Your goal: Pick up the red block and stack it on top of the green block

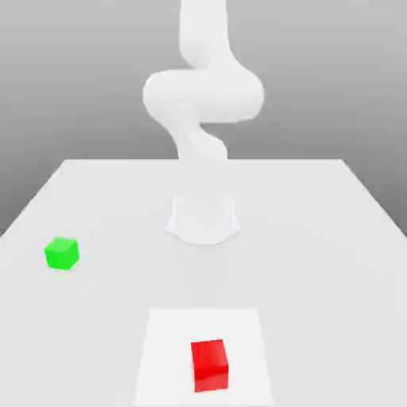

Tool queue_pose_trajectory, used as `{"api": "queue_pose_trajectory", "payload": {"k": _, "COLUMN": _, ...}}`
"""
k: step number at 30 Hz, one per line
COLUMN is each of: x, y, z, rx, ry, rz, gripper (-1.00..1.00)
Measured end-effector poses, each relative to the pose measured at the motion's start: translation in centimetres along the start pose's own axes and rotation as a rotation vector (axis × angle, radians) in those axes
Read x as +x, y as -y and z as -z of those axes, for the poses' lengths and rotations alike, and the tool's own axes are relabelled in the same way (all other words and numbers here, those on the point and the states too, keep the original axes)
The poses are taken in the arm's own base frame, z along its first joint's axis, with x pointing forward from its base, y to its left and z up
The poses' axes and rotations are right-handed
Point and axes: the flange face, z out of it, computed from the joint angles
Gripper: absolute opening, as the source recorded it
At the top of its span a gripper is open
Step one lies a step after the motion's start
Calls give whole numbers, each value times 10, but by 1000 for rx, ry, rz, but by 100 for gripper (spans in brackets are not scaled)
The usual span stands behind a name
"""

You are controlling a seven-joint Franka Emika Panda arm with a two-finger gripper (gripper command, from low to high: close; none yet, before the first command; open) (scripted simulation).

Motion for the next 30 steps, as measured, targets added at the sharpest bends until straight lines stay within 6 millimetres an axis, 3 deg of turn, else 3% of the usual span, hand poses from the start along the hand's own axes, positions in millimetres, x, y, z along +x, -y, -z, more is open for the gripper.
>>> {"api": "queue_pose_trajectory", "payload": {"k": 8, "x": -19, "y": -18, "z": -131, "rx": -183, "ry": 70, "rz": -333, "gripper": 0}}
{"api": "queue_pose_trajectory", "payload": {"k": 16, "x": -55, "y": -63, "z": -245, "rx": -378, "ry": 96, "rz": -654, "gripper": 0}}
{"api": "queue_pose_trajectory", "payload": {"k": 23, "x": -100, "y": -118, "z": -327, "rx": -561, "ry": 83, "rz": -931, "gripper": 0}}
{"api": "queue_pose_trajectory", "payload": {"k": 30, "x": -156, "y": -183, "z": -389, "rx": -755, "ry": 34, "rz": -1197, "gripper": 0}}
